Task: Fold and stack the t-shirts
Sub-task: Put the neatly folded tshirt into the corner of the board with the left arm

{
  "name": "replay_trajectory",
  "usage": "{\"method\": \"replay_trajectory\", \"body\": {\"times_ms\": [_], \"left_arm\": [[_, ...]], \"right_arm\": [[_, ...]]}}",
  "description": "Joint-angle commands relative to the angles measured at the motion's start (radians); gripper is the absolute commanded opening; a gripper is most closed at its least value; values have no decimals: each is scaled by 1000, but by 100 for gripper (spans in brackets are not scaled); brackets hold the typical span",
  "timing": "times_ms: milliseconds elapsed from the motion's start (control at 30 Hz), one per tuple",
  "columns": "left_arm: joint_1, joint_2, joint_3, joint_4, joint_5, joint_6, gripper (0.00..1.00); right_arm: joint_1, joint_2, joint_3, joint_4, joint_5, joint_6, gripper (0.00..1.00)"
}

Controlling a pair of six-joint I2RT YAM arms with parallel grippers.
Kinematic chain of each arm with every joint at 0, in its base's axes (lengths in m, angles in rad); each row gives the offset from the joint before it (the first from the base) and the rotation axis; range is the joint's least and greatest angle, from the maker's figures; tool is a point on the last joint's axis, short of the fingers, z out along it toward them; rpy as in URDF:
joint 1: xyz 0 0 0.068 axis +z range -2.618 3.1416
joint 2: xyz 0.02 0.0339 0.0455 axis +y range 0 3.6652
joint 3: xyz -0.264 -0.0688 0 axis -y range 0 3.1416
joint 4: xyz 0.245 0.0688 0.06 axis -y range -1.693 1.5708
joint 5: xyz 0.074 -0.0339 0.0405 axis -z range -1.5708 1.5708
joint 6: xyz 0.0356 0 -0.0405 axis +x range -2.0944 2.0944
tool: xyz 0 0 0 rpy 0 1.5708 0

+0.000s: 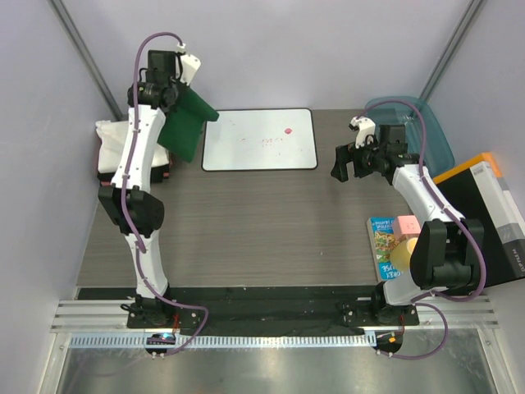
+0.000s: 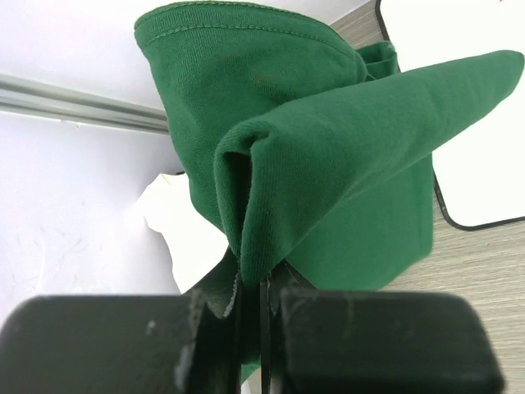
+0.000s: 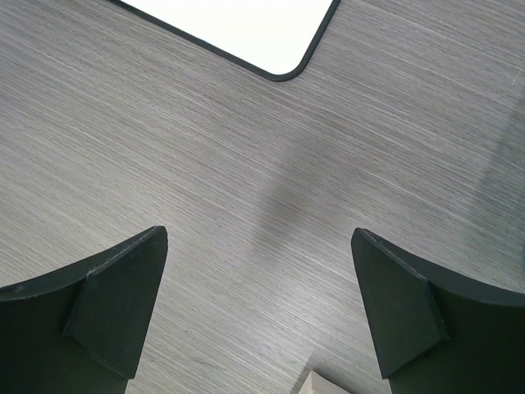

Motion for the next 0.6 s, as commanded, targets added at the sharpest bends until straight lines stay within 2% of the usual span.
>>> {"method": "replay_trajectory", "body": {"times_ms": [0, 567], "left_arm": [[6, -88, 34, 57, -42, 35, 0], [34, -125, -5, 94, -159, 121, 0]], "right_arm": [[0, -44, -10, 39, -8, -10, 100], [0, -33, 4, 39, -11, -7, 100]]}}
